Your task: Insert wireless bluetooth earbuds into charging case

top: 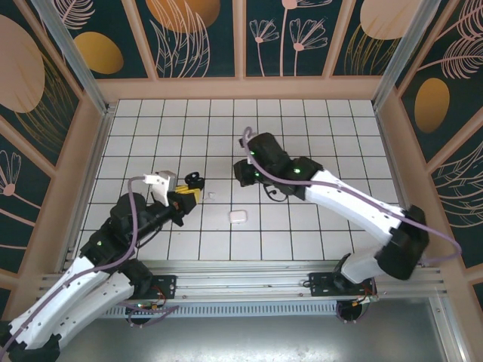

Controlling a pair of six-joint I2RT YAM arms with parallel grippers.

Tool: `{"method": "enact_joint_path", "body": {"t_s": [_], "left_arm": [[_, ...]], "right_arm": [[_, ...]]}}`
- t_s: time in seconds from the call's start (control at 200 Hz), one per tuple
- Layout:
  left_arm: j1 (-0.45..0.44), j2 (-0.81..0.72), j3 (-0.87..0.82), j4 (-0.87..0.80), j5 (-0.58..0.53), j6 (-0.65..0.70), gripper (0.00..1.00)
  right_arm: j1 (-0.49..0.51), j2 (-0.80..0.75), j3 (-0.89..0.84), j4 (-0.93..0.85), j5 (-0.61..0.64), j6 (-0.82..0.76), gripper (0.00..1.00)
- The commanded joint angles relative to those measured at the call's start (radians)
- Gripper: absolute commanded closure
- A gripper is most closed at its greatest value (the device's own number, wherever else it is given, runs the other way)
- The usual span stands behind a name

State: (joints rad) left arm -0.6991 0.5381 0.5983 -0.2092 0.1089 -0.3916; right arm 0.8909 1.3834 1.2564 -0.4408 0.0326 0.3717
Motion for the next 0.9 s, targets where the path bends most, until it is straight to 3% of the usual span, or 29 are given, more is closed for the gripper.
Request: {"method": "enact_joint_path", "body": {"t_s": [0.0,0.205,0.45,0.896], "left_arm": [[0.004,0.035,-0.023,0.183,0.109,-0.012,1.0],[0.005,0.125,-0.051,0.359,0.239,0.023,1.0],[0.004,0.149,-0.087,0.494,0.348,0.074,1.0],[0.005,0.128,-0.098,0.495,0.354,0.106,1.0]], "right_arm": [[0.006,-0.115,-0.054,0.145,-0.013,-0.037,0.87],[0.048,-0.219,-0.098,0.232,-0.129,-0.12,0.86],[0.117,-0.201,-0.06,0.27,-0.212,-0.209,0.87],[0.139,-0.158,-0.024,0.245,-0.29,-0.261,0.92]]}}
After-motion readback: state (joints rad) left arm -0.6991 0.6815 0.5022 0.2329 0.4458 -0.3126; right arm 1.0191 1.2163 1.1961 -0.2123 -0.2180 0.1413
